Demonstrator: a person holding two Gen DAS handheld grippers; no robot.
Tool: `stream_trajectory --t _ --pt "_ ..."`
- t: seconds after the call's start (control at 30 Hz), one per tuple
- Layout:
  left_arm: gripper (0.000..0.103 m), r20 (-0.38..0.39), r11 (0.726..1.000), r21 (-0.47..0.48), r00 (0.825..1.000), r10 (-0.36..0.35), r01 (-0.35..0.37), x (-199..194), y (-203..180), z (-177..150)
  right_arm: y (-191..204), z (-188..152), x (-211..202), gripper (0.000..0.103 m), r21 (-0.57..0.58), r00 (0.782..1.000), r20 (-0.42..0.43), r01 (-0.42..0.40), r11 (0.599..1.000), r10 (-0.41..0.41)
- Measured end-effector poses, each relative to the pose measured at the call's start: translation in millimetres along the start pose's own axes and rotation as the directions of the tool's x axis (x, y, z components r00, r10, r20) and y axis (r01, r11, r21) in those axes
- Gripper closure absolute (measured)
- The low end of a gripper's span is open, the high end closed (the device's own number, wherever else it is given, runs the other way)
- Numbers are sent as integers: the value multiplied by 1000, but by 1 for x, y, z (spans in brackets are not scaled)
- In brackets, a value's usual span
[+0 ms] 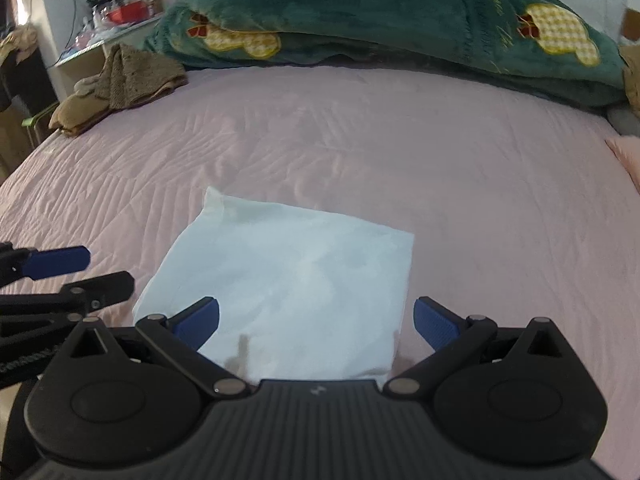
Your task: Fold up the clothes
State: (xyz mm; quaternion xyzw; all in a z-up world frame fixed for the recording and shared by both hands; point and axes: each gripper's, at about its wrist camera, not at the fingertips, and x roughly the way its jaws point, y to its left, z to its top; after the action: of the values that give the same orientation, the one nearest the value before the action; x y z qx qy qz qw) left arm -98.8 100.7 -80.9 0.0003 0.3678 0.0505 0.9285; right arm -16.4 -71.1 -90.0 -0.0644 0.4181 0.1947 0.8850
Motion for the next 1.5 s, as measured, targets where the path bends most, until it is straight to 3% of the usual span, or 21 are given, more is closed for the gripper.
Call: stream_trajectory --t 0.47,1.2,1.5 --pt "52 2 999 42 1000 -6 6 0 -14 9 -2 4 -1 0 -23 999 -10 32 999 -32" --pt "52 -12 999 27 1000 26 -25 2 -4 7 -3 8 6 0 -34 999 -24 20 999 -21" --pt "52 -35 998 65 999 -1 3 7 -7 2 -2 4 7 0 -75 998 -51 26 997 -30"
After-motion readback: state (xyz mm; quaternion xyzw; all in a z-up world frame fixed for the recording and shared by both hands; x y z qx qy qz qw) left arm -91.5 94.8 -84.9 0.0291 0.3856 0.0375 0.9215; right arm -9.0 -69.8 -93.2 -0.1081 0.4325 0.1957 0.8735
